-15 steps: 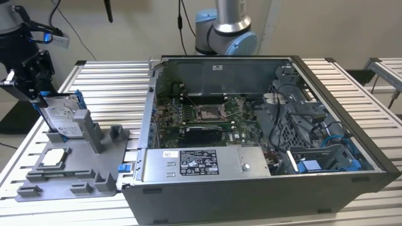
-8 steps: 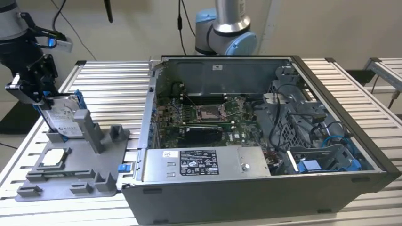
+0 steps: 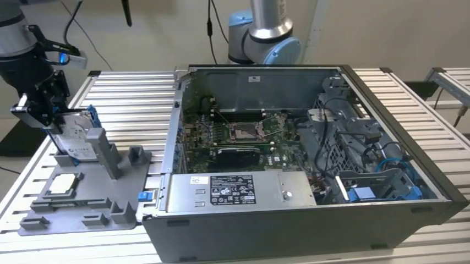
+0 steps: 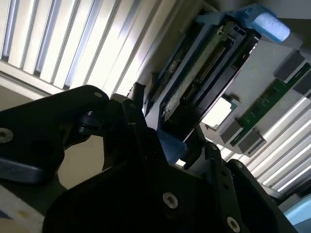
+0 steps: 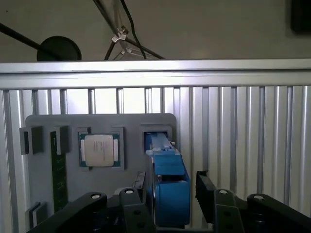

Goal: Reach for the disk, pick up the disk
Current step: 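Pick up the disk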

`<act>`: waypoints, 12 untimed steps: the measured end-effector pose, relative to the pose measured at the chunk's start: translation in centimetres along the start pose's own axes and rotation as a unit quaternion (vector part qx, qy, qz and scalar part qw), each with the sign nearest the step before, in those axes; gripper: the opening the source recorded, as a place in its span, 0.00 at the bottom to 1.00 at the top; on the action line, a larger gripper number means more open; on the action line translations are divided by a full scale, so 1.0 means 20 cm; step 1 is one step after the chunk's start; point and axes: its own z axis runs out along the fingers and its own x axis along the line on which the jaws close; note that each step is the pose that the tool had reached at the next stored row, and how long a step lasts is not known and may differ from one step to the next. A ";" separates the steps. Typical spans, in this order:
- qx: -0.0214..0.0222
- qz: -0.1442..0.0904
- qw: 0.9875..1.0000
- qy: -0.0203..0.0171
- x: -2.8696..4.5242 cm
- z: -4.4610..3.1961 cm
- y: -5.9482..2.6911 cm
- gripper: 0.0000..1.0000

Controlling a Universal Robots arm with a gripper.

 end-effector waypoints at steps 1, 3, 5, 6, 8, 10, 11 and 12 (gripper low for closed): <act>0.000 0.000 1.000 0.000 0.008 0.008 -0.001 1.00; 0.000 0.000 1.000 0.000 0.020 0.029 -0.002 1.00; 0.000 -0.001 1.000 0.000 0.021 0.047 -0.001 1.00; 0.001 -0.001 1.000 -0.001 0.021 0.055 -0.001 1.00; 0.001 -0.001 1.000 -0.003 0.022 0.060 -0.001 1.00; 0.002 -0.002 1.000 -0.005 0.021 0.070 -0.001 1.00; 0.002 -0.002 1.000 -0.005 0.022 0.074 -0.001 1.00; 0.002 -0.002 1.000 -0.005 0.022 0.074 -0.001 1.00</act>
